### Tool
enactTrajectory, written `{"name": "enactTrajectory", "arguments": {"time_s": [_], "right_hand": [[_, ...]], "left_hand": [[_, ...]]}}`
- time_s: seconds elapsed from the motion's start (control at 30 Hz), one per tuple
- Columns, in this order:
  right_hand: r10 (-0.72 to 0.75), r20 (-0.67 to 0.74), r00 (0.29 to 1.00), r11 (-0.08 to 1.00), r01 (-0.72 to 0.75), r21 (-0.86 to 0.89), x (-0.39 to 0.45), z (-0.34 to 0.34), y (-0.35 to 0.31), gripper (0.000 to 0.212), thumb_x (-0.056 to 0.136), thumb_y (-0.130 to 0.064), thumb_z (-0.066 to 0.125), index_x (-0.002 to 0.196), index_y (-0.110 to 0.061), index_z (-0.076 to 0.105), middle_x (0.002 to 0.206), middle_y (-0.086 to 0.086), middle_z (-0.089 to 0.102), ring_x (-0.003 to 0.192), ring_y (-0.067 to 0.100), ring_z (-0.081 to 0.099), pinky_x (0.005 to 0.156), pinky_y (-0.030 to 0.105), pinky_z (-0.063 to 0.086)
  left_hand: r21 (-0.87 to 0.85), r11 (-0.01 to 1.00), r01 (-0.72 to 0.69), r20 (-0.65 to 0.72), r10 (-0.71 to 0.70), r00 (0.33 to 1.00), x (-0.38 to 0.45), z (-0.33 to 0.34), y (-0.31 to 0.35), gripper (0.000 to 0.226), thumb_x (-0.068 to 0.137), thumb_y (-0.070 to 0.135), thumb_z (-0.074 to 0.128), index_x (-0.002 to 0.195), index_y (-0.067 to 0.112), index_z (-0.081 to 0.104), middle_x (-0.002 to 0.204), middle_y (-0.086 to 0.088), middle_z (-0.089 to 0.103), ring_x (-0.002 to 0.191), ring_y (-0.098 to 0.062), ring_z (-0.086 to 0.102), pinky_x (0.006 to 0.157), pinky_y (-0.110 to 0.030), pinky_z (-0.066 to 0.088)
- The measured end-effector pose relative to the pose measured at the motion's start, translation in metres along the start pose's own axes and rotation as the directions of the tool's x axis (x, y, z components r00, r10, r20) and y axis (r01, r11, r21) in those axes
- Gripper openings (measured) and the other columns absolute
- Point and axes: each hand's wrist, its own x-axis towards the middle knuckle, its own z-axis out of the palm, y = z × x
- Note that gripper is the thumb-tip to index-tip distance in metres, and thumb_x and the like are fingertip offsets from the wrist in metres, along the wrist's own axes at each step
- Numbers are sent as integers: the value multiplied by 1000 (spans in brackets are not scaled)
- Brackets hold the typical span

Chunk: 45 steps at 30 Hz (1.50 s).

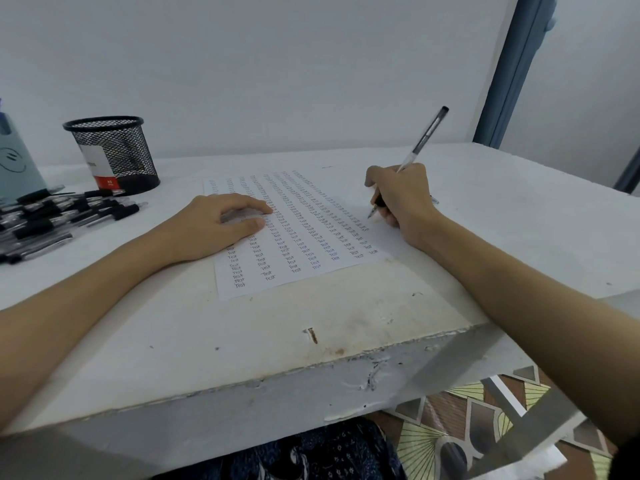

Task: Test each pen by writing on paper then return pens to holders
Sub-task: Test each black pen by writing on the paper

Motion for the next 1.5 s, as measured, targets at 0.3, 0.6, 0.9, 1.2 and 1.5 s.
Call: {"name": "enactTrajectory", "arguments": {"time_s": [0.3,0.6,0.9,1.2,1.5], "right_hand": [[23,161,987,993,-41,110,1,-7,-8,31,101,-38,35,88,-10,42,31,-3,35,26,11,27,34,14,21],[-41,258,965,998,28,55,-3,-1,-2,29,99,-29,42,78,-10,47,31,-1,32,29,15,21,39,19,17],[-245,201,948,580,310,-754,27,-11,7,29,82,-20,58,104,-2,65,90,15,65,73,25,47,63,25,36],[-280,191,941,455,306,-836,34,-28,11,24,87,-31,63,100,-12,66,97,8,66,81,23,50,66,27,31],[-389,249,887,591,448,-671,4,13,-26,23,90,-31,55,94,-12,68,64,-2,53,73,23,55,56,26,34]], "left_hand": [[2,1000,9,9,-9,1000,-2,0,2,22,91,38,54,112,42,60,126,24,54,117,7,43,86,-2,26],[-16,1000,21,2,-21,1000,-2,0,4,25,91,37,55,115,39,62,128,21,55,119,7,42,85,1,24],[-24,1000,20,0,-20,1000,-2,0,2,23,90,40,55,112,42,62,125,25,55,118,7,43,86,0,25],[-37,999,20,0,-20,1000,-2,0,1,24,90,40,55,113,41,62,126,24,55,118,8,43,85,0,26],[20,1000,-16,-183,19,983,-16,-26,24,18,92,36,55,105,33,67,111,22,62,111,2,51,97,-20,34]]}}
